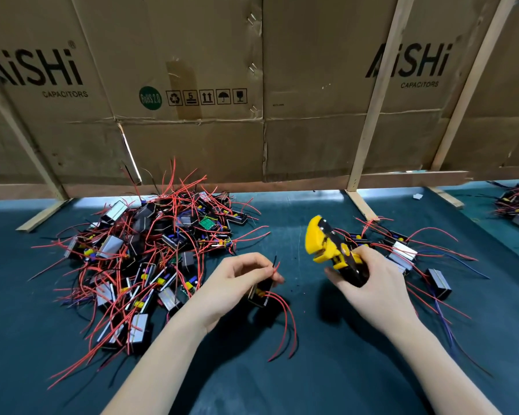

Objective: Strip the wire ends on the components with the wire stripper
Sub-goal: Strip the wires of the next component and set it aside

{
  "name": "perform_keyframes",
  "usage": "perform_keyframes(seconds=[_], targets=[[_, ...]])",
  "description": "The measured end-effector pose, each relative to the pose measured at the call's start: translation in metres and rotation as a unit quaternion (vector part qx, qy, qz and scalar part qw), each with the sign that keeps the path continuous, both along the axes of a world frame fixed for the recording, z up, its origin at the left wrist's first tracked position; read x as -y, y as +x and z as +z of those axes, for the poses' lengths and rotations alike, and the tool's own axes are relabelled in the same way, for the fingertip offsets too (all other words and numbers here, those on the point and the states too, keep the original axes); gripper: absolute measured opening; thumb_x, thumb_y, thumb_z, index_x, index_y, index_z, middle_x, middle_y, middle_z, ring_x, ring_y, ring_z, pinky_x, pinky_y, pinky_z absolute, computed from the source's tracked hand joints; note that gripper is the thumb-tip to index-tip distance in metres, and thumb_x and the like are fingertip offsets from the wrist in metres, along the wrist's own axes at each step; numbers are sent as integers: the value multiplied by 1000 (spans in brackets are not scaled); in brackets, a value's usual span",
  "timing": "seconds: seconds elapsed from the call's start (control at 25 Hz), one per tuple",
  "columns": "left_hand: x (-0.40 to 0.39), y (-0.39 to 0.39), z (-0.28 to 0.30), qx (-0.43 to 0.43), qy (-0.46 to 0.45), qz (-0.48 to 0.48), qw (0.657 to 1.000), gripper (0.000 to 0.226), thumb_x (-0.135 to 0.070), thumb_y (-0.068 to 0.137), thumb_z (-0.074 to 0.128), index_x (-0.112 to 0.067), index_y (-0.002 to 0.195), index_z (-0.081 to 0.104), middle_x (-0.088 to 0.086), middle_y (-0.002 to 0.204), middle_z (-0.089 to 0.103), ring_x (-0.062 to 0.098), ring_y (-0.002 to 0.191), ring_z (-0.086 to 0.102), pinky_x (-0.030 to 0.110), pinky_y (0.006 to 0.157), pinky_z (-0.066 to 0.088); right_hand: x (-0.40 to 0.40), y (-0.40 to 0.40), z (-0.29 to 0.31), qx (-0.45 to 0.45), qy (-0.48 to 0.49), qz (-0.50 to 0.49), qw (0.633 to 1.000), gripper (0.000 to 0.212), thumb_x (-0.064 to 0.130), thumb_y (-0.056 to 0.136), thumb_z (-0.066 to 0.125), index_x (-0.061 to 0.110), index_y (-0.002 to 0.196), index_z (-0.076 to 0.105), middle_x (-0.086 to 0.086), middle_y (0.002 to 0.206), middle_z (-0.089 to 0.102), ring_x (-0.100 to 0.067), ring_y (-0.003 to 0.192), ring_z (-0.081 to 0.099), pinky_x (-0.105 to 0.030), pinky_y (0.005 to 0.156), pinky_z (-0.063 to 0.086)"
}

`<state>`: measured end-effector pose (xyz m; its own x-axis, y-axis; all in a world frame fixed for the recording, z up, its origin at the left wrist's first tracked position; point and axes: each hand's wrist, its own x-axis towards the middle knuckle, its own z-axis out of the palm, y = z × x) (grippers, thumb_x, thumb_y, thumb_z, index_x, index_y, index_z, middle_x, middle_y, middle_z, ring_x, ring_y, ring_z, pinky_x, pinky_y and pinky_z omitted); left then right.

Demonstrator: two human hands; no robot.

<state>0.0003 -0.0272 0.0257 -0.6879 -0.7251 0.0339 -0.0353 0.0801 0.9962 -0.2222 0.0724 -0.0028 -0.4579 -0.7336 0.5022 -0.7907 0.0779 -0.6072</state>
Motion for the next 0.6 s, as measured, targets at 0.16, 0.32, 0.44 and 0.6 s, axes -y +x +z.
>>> perform_keyframes(seconds=[0.16,0.32,0.44,0.6], targets=[[1,-2,1,-20,-13,23,999,21,-9,96,56,-16,78,66,8,85,75,14,83,65,18,71,51,3,-1,-5,-133,6,-64,989,38,36,68,82,10,75,55,-1,69,54,-29,70,52,-42,66,42],[1,0,0,-36,-63,-4,997,13,-22,90,63,-19,79,69,-2,80,72,6,76,61,14,72,48,3,1,-9,-190,26,-131,973,43,38,64,83,8,78,56,-7,73,55,-36,73,54,-43,69,42],[1,-1,-3,-37,-71,-14,997,13,-31,85,65,-22,79,72,-6,81,71,6,77,60,16,74,48,3,5,-10,-219,34,-144,964,47,37,59,84,5,80,57,-10,73,56,-36,73,54,-43,69,42],[3,0,-7,-2,-91,-23,996,17,-32,87,66,-21,76,72,-5,78,69,8,76,58,18,75,46,4,9,-10,-241,30,-144,959,49,37,57,85,5,79,56,-10,73,55,-36,73,54,-43,68,41]])
